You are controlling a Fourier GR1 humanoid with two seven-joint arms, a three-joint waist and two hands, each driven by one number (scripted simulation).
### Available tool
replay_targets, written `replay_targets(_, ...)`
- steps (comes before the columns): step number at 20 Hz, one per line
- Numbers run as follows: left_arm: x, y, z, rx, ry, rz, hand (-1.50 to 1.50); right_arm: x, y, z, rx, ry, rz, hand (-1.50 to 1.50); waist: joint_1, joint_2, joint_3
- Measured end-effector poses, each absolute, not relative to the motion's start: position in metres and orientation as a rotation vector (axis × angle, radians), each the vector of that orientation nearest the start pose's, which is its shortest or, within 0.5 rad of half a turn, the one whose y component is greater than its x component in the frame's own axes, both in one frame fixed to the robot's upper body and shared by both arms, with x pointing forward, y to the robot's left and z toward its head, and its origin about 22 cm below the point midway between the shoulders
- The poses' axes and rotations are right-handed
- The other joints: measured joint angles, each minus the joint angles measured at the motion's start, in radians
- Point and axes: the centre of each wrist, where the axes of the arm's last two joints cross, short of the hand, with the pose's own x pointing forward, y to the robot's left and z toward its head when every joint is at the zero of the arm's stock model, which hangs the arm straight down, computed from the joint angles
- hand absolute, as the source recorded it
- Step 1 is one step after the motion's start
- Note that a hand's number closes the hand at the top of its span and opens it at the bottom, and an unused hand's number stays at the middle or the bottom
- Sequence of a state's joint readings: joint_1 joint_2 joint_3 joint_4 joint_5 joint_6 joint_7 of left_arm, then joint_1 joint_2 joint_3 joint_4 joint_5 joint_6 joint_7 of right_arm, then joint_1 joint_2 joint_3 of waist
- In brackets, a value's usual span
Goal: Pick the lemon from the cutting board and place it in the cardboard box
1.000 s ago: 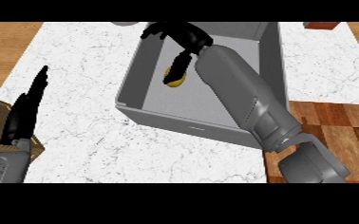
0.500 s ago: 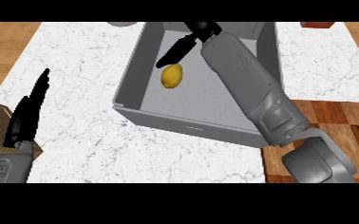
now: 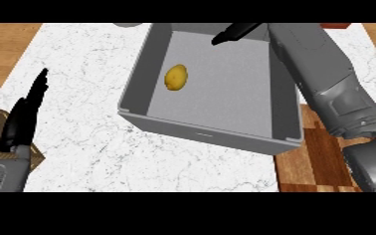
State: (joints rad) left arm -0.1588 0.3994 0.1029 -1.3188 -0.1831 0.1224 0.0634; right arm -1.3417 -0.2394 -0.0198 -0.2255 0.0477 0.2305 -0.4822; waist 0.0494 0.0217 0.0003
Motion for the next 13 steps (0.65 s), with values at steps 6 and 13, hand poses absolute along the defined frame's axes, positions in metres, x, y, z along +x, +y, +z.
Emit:
replay_targets(6, 0.278, 0.345, 0.022, 0.616, -1.412, -0.245, 0.0, 0.48, -0.245, 0.18, 0.094, -1.885, 0.617, -1.5, 0.009, 0.007, 0.001)
replay_targets(13, 0.279, 0.343, 0.023, 0.605, -1.428, -0.261, 0.0, 0.467, -0.322, 0.195, 0.049, -1.871, 0.66, -1.5, 0.028, 0.015, 0.002)
